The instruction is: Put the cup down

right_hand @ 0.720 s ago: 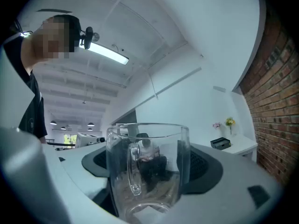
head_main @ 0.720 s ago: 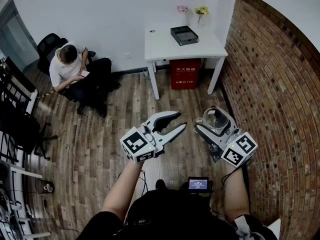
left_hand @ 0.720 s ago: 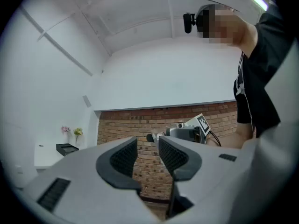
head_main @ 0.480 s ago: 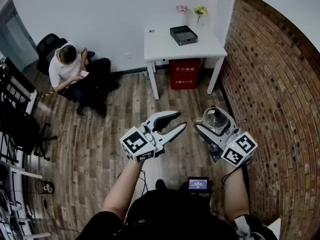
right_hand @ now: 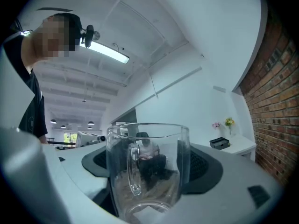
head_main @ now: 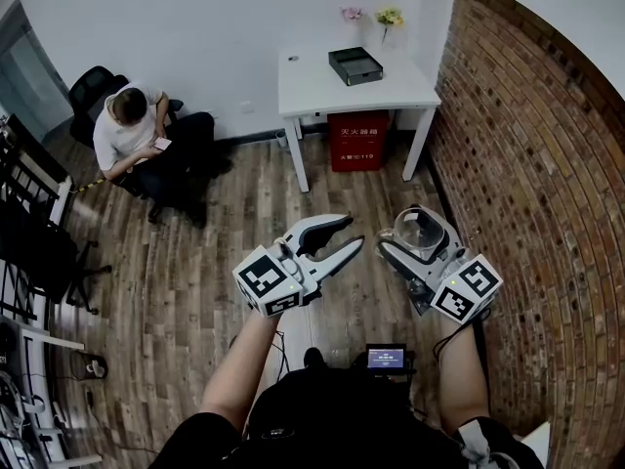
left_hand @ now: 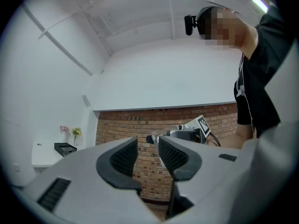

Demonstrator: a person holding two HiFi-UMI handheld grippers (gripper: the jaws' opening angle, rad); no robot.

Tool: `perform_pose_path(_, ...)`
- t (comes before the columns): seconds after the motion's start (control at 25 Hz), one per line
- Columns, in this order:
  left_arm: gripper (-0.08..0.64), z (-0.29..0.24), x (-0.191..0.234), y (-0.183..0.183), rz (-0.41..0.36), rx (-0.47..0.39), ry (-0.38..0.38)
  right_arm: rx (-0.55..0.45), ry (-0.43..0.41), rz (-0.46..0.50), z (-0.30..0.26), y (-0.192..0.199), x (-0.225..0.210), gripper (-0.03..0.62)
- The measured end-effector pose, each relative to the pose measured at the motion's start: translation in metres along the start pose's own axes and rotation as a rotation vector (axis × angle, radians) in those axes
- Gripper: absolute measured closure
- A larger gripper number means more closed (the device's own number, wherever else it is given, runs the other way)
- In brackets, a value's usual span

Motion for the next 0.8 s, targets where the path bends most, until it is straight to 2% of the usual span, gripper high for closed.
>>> perform_pose_path(0.44,0.425,-0.028,-0.013,0.014,0.015,0.012,-0.018,0.010,0.020,-0.013,0.037,0.004,-0.025,0.172)
perform_pose_path(0.8,0.425,-0.058,-0.021,0.025,0.003,0.024,-0.054,0.012,-0.019,-0.022,0.052,0.007,-0.051,0.172)
Point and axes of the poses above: the fingertips, and each gripper's own axes: z backward along the fingers, x to its left, y out of its underside, the point moved 3 cm from there along z, backward along the fingers, and after that the axes turned 2 degrees about -x, right-handed, at the moved point
